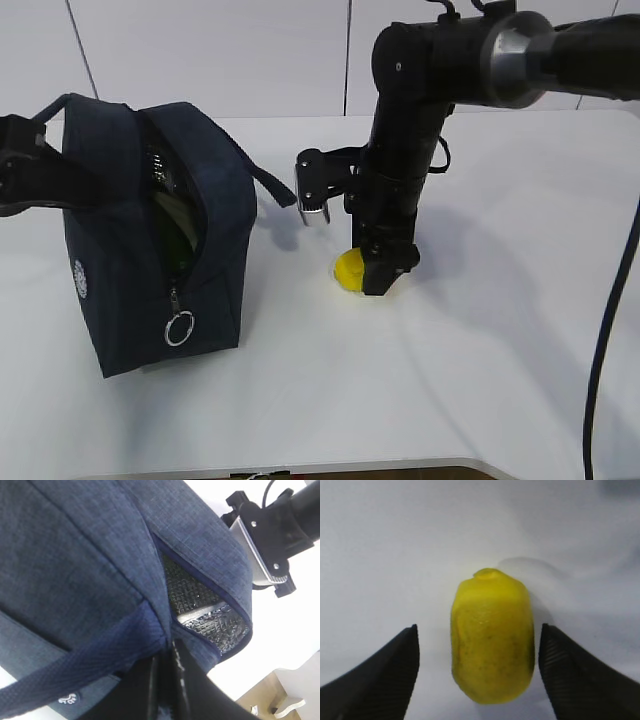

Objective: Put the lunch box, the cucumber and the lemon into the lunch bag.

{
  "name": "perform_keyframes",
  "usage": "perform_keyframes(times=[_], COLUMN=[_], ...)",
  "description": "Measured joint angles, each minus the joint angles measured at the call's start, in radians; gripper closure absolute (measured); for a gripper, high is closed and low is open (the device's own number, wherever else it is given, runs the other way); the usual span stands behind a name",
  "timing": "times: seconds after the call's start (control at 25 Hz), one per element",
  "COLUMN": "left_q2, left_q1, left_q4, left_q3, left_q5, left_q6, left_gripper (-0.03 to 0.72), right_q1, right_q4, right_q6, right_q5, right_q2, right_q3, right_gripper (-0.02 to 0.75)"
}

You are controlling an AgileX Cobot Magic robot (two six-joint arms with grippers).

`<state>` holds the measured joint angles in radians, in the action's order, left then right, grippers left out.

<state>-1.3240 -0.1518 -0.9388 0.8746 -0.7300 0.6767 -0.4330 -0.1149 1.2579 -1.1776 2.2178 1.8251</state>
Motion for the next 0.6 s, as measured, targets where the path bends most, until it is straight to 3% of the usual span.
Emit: perform_keyframes(times=[0.6], left_q2=[0.000], left_q1=[0.000], left_q4=[0.000], left_q3=[0.000], left_q5=[0.000], left_q6=[0.000], left_gripper=[0.697], right_q1=[0.000], right_q4=[0.002], right_q6=[0.000], right_q5=[0.027], right_q2=[0.025], right_q3=[0.000], right_gripper=[0.150])
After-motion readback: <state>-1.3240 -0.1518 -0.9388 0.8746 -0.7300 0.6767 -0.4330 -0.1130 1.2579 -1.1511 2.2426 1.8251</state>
